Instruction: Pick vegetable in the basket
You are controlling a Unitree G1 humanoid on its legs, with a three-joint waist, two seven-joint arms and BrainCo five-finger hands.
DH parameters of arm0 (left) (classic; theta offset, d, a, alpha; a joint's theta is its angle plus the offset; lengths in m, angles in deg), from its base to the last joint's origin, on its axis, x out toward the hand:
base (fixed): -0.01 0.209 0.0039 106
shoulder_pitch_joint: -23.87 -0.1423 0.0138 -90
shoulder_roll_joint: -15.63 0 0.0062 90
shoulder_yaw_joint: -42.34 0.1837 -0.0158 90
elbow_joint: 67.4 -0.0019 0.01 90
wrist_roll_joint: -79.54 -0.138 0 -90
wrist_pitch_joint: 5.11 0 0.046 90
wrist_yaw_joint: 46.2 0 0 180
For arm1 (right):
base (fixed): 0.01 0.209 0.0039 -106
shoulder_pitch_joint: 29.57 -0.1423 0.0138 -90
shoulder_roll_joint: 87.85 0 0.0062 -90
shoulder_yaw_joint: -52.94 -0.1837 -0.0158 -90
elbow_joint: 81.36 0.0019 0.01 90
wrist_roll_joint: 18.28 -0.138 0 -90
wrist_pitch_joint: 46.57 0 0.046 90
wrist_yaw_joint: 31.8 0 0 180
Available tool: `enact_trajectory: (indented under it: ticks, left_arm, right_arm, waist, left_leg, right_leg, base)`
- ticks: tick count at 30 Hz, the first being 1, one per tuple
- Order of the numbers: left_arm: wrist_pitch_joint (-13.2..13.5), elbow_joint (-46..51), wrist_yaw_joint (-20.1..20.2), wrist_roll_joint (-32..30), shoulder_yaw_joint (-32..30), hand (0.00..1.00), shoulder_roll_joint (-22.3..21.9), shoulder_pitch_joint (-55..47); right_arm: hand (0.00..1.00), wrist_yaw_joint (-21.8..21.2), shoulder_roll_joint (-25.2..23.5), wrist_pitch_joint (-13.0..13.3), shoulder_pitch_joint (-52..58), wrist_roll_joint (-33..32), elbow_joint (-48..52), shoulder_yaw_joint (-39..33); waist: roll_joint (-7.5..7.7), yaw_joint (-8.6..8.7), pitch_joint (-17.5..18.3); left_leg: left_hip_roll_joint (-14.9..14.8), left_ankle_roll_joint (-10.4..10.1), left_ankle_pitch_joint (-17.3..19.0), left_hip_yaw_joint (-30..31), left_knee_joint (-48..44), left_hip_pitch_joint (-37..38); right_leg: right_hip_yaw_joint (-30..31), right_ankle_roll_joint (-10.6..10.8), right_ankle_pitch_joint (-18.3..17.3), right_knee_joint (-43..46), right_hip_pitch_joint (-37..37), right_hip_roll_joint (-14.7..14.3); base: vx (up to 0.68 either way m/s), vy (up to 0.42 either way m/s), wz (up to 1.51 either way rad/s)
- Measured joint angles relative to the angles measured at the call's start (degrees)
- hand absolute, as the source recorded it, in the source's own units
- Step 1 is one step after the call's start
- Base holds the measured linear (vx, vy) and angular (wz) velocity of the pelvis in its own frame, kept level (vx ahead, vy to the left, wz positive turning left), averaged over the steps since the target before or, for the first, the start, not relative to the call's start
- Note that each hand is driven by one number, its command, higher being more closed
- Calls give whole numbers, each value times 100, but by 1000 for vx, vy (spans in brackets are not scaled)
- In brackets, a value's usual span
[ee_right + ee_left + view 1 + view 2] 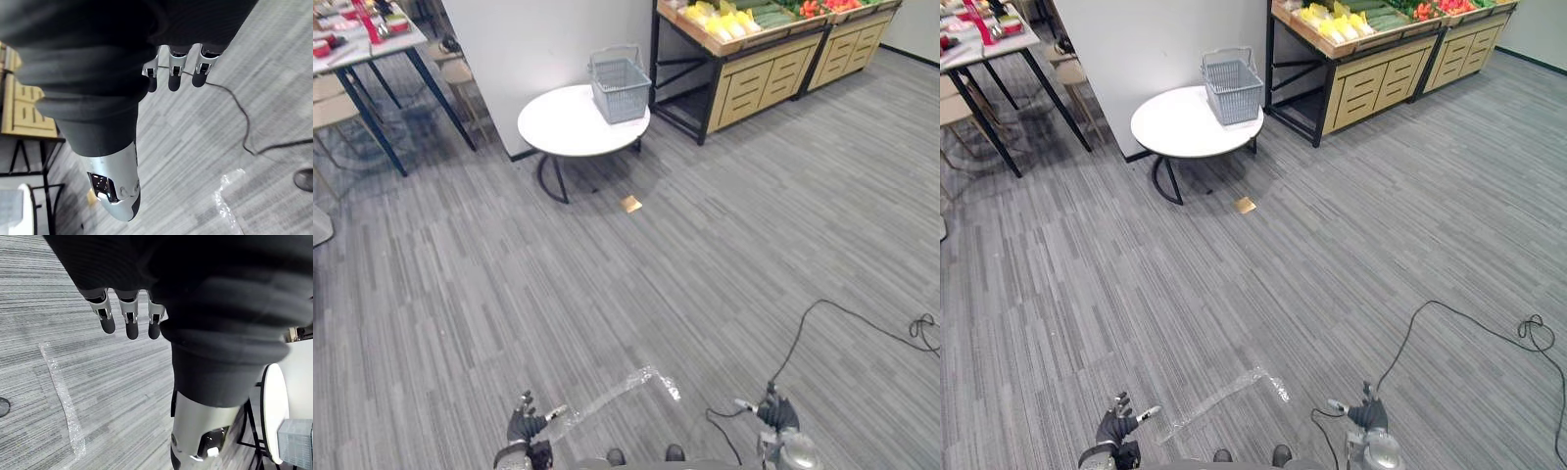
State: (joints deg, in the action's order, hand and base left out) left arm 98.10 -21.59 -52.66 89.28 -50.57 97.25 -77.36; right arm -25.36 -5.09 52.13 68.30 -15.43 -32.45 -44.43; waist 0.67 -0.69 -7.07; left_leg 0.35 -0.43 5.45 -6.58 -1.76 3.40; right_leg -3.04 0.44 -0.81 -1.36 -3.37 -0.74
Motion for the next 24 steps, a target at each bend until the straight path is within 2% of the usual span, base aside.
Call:
enact_trajectory:
  ticks: [4,9,15,17,19,21,22,24]
  left_arm:
    - [61,386,0,-154,-4,0,8,-4]
    - [87,580,-2,-226,-4,0,6,-4]
    - [88,906,-46,-139,-248,0,-28,-101]
    - [88,1027,-125,-131,-413,0,-51,-180]
    - [89,1200,-143,-55,-521,0,-56,-268]
    - [103,1348,-147,5,-648,0,-49,-401]
    - [103,1348,-149,49,-648,0,-49,-440]
    - [95,1372,-151,85,-600,0,14,-512]
  right_arm:
    - [0,-7,73,0,-11,284,278,9]
    - [0,18,96,0,-91,552,451,13]
    - [0,120,156,-16,-225,498,585,-5]
    - [0,136,155,-19,-302,432,589,-63]
    - [0,187,156,-31,-299,352,589,-140]
    - [0,240,146,-51,-280,215,587,-183]
    - [0,240,143,-58,-281,205,587,-182]
    - [0,242,86,-82,-214,123,624,-182]
  waist:
    - [-91,0,-94]
    - [-85,7,-158]
    - [-141,-11,-206]
    - [-194,-12,-254]
    - [-235,-17,-264]
    - [-177,-30,-283]
    - [-181,-37,-285]
    - [-163,22,-340]
  left_leg:
    - [10,-39,25,7,-13,135]
    - [46,-61,63,10,-40,118]
    - [2,136,572,-145,-603,-372]
    - [-22,203,807,-209,-922,-488]
    - [-45,244,1104,-277,-1241,-634]
    - [28,358,1455,-410,-1596,-689]
    - [31,369,1524,-432,-1654,-669]
    - [96,502,1737,-302,-1707,-364]
  right_leg:
    - [-6,22,-14,-1,-141,17]
    - [-10,129,-90,6,-135,63]
    - [91,167,-137,30,167,52]
    - [165,239,-275,234,249,59]
    - [202,323,-681,887,568,82]
    - [178,421,-1278,2198,1129,225]
    - [116,481,-1349,2509,1265,262]
    - [-220,545,-1432,4338,1924,475]
  base:
    - [76,17,0]
    - [30,2,0]
    - [-4,14,-13]
    - [-11,62,-20]
    - [9,89,-18]
    - [89,121,-28]
    - [154,118,-27]
    - [237,106,9]
